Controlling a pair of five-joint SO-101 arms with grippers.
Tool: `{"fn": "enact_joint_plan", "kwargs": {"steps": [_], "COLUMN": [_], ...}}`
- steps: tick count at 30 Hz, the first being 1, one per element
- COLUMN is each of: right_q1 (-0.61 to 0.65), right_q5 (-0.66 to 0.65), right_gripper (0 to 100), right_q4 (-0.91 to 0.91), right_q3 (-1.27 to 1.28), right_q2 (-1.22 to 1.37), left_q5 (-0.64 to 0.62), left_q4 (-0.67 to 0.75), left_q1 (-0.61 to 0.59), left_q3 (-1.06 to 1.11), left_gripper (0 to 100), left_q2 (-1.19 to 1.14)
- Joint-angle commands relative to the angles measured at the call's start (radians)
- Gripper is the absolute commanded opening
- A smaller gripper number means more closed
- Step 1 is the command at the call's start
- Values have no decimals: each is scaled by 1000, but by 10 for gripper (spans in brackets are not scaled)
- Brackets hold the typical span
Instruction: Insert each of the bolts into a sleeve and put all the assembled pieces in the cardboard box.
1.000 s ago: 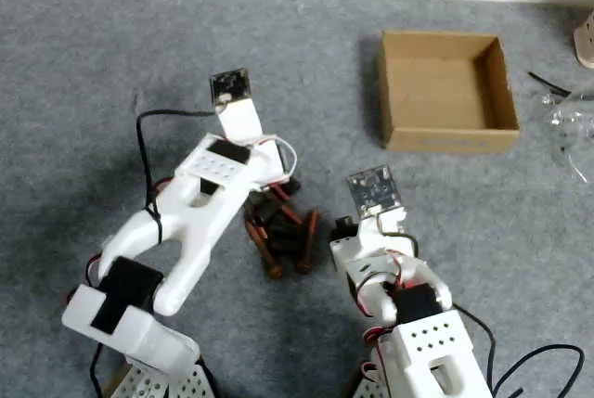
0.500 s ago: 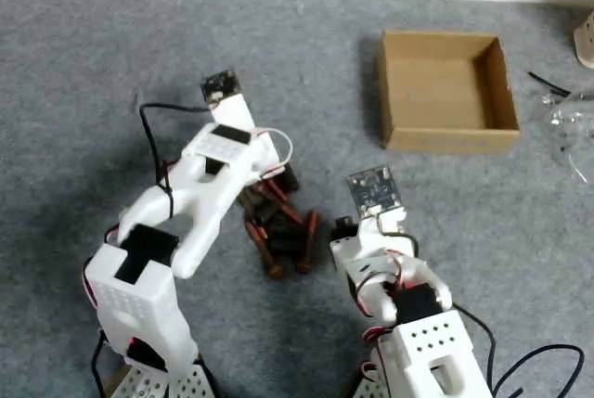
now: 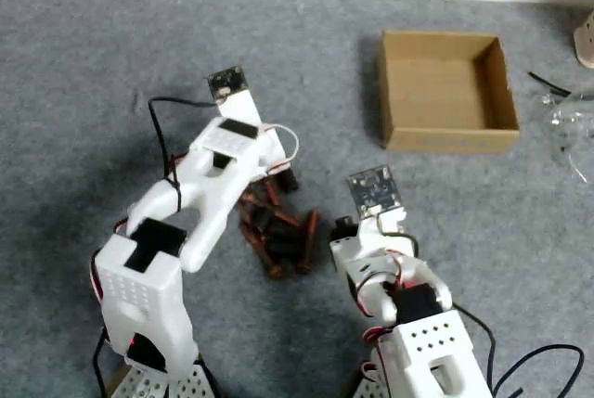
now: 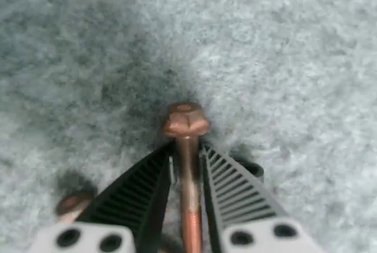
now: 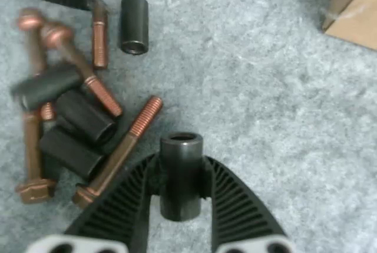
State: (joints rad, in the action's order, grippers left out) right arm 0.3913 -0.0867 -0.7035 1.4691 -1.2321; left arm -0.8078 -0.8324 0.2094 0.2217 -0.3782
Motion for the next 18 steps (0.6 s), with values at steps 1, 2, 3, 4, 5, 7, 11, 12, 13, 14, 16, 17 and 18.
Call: {"fn": "enact_joint_plan", "kwargs": {"steps": [1, 2, 3, 4, 5, 7, 11, 12, 13, 14, 16, 17, 18], "right_q1": [-10, -10, -10, -10, -10, -10, -10, -10, -10, -10, -12, -12, -12], "right_q5": [-20, -20, -20, -20, -20, -20, -20, -20, -20, -20, -20, -20, -20], "right_gripper": [4, 4, 4, 4, 4, 4, 4, 4, 4, 4, 4, 4, 4], "right_q4": [41, 41, 41, 42, 42, 42, 42, 50, 65, 73, 74, 74, 74], "right_q3": [-5, -5, -4, 5, 12, 16, 16, 18, 19, 21, 21, 21, 22], "right_q2": [-18, -18, -18, -19, -21, -21, -22, -22, -22, -22, -22, -22, -22], "left_q5": [-5, -2, 0, 3, 17, 52, 58, 58, 58, 58, 58, 58, 58], "left_q4": [-104, -117, -120, -120, -120, -118, -117, -115, -115, -115, -106, -84, -57], "left_q1": [-15, -13, -8, -7, -7, -7, -15, -15, -15, -15, -15, -16, -16], "left_q3": [-70, -77, -79, -76, -77, -77, -28, -2, 27, 59, 130, 171, 219], "left_gripper": [5, 5, 5, 4, 4, 4, 4, 4, 3, 3, 3, 3, 3], "left_q2": [-38, -44, -45, -47, -45, -21, 99, 139, 182, 229, 332, 386, 440]}}
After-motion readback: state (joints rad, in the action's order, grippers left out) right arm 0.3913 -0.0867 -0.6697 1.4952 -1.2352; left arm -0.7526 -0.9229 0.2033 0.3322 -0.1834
